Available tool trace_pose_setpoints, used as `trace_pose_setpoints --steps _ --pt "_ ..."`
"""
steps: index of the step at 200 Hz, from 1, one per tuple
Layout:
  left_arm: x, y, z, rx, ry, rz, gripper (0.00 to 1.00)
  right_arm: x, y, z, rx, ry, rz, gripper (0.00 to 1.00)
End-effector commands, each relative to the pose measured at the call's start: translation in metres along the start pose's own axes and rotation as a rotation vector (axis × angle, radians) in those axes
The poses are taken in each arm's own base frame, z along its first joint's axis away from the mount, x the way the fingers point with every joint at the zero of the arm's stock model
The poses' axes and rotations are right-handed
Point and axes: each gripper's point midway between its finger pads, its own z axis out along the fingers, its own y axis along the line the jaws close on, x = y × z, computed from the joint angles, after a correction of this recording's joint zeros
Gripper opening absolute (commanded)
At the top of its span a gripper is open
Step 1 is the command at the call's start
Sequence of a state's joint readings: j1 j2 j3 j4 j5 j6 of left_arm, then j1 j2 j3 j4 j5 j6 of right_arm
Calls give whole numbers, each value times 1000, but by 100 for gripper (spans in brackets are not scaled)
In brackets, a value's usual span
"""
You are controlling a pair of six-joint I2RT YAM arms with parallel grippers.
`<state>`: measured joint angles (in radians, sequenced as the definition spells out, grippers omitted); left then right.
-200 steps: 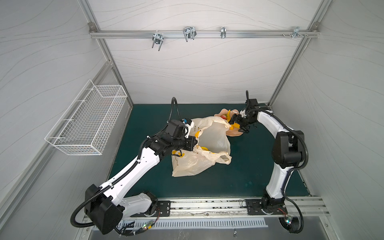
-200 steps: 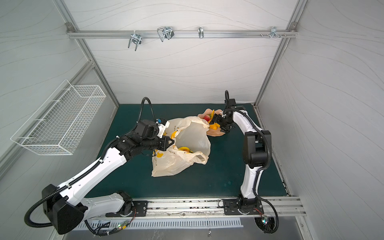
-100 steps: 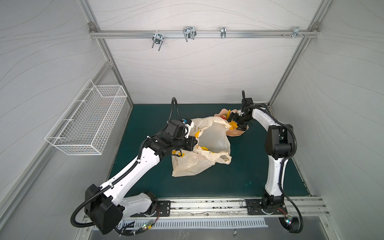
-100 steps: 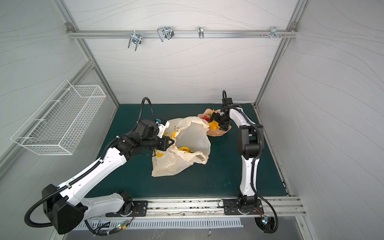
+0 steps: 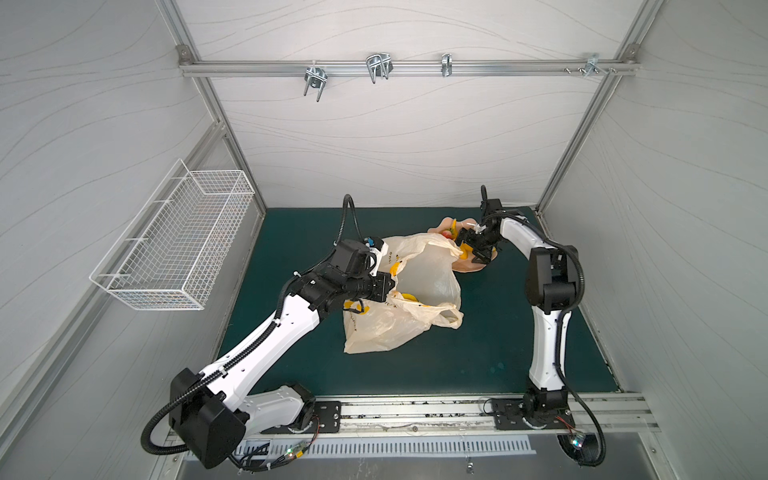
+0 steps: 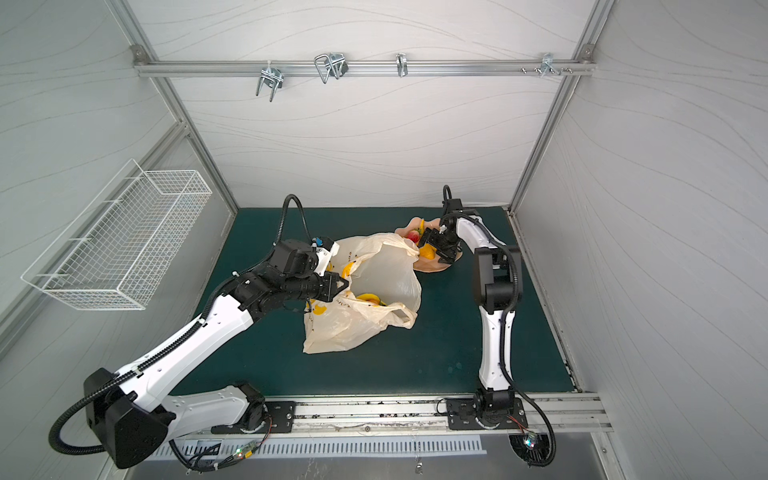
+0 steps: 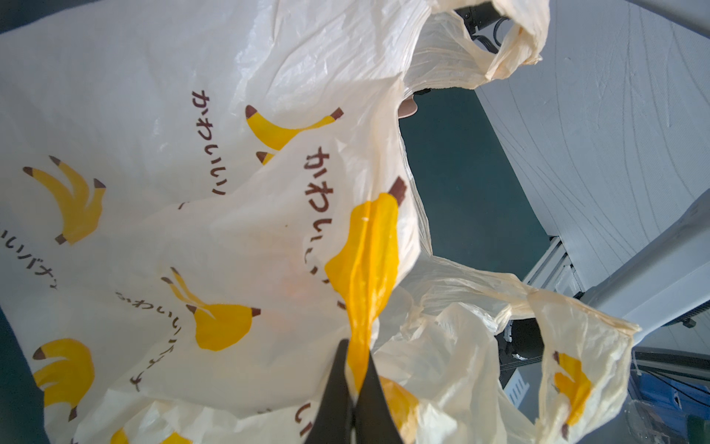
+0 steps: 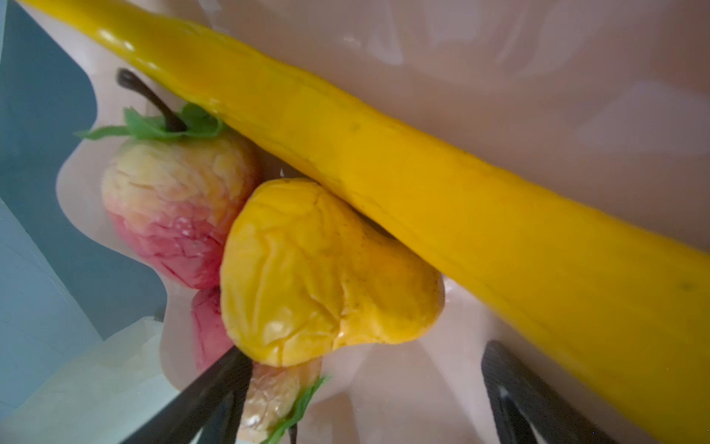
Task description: Place the fruits into the plastic bag
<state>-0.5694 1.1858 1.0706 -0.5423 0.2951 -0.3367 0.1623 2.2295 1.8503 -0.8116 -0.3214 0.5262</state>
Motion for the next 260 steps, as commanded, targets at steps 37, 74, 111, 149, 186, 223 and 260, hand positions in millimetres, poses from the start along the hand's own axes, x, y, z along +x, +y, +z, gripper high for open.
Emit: trace_pose_setpoints --steps 37,74,111,149,186,223,260 --pt "-10 -3 -4 8 -32 3 0 4 -2 15 11 31 15 95" --pt "-10 -3 -4 7 -33 1 0 1 -2 17 4 22 22 90" --pt "-10 -3 -5 5 -32 7 0 -2 -1 16 0 7 22 81" --pt "-11 -3 -5 2 -33 10 0 -5 6 8 -22 -12 14 71" --pt "-11 -3 -5 3 -35 11 0 -6 12 -1 -46 -29 3 62" --pt "-11 -3 -5 4 -34 12 0 -4 16 -6 -66 -29 -8 53" --pt "-12 -4 -6 5 -38 12 0 0 19 -12 -81 -27 -21 43"
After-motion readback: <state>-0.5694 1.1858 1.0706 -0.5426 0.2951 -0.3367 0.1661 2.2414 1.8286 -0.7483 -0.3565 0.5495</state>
